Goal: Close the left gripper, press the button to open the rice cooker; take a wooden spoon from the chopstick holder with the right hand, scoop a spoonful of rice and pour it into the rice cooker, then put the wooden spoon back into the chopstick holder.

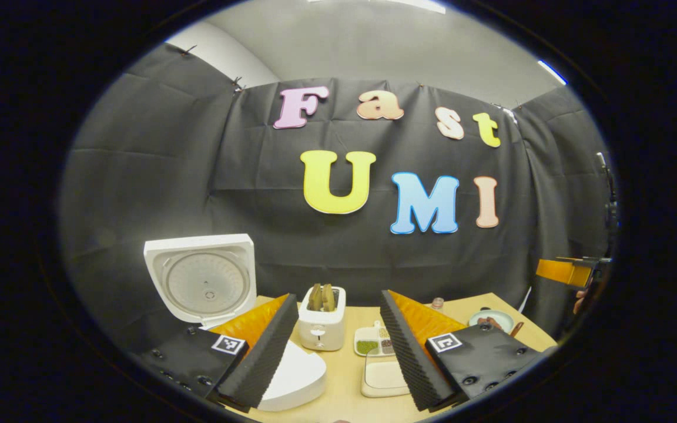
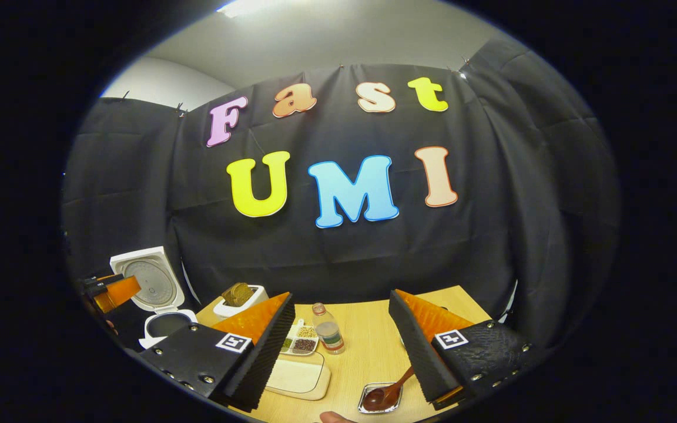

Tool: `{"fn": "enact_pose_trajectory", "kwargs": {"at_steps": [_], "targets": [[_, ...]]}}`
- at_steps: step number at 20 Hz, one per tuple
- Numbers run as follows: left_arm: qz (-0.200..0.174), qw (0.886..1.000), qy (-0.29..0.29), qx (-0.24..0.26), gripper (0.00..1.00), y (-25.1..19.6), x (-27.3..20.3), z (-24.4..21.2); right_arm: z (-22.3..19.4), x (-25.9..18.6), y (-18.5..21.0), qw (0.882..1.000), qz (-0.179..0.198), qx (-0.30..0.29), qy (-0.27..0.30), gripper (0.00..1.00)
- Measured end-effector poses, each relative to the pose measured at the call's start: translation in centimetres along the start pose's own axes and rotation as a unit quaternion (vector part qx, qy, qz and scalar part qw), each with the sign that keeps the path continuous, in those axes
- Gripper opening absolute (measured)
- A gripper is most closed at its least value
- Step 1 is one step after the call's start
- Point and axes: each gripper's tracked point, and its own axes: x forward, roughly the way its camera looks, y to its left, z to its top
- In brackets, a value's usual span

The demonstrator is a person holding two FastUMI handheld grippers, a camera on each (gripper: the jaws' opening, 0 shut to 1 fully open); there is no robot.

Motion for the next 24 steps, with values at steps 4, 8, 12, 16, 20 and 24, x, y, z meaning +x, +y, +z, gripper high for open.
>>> {"fn": "enact_pose_trajectory", "kwargs": {"at_steps": [4,8,12,16,20,24], "targets": [[0.015,1.000,-0.017,-0.012,1.00,2.6,0.2,2.7,0.4,0.8,2.2,1.000,0.028,-0.006,-0.004,0.98],[0.089,0.996,-0.030,-0.008,0.94,9.1,2.0,6.0,-0.2,1.2,2.8,0.999,0.037,-0.008,0.001,0.98],[0.180,0.983,-0.028,-0.033,0.97,16.6,5.4,7.9,-1.2,1.5,2.9,0.999,0.034,-0.006,0.009,0.98],[0.248,0.968,-0.027,-0.039,0.95,22.6,9.8,9.7,-2.2,1.6,3.5,0.998,0.055,-0.010,0.024,0.98],[0.282,0.958,-0.013,-0.057,1.00,27.1,14.1,8.9,-3.1,1.6,2.2,0.999,0.035,-0.008,0.039,0.98],[0.304,0.951,0.008,-0.060,0.95,31.0,18.0,7.9,-3.0,2.0,0.6,0.999,0.015,-0.017,0.049,0.98]]}}
